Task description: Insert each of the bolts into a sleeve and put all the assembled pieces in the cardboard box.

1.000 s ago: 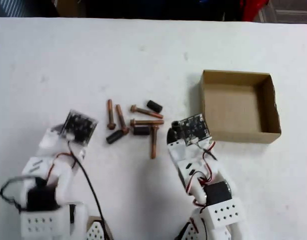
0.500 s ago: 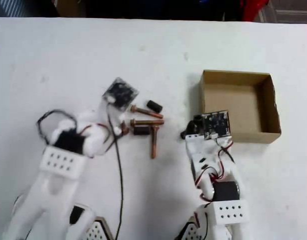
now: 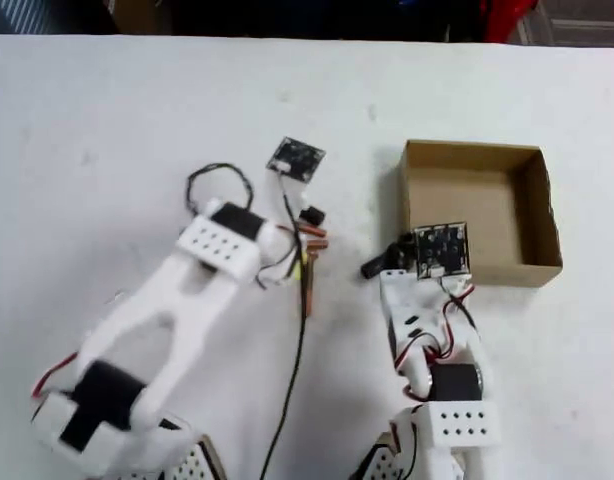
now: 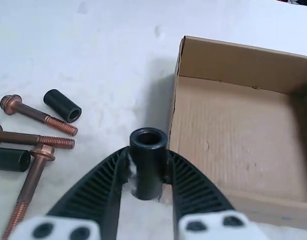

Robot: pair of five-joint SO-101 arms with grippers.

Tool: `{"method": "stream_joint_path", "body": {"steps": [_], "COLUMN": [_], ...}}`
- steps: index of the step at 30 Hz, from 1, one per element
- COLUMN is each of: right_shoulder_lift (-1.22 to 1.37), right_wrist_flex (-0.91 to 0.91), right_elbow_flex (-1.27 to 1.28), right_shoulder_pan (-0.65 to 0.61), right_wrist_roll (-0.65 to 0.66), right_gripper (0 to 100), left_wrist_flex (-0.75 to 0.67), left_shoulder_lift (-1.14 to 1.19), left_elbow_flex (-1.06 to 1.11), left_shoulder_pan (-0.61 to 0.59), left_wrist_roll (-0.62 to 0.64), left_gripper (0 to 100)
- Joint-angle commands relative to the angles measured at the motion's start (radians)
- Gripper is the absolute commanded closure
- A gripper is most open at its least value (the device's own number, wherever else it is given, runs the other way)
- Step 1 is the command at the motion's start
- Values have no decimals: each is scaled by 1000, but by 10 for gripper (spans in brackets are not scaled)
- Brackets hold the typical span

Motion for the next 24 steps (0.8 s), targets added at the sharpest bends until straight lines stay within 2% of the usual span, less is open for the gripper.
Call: {"method": "stream_joint_path", "body": {"steps": [1,7,24], "right_shoulder_lift": [-18,-18,-18], "right_wrist_flex": [-25,-25,-25], "right_elbow_flex": [-14,-12,-12], "right_shoulder_pan": [15,15,13], "right_wrist_roll": [-8,-8,-8], "right_gripper": [981,981,981], "left_wrist_flex": [2,6,8], "left_shoulder_lift": [117,278,625], "left_elbow_flex": [-143,-252,-497], "left_shoulder_pan": [33,53,79], "left_wrist_roll": [86,166,167], "left_gripper": [831,830,831]}}
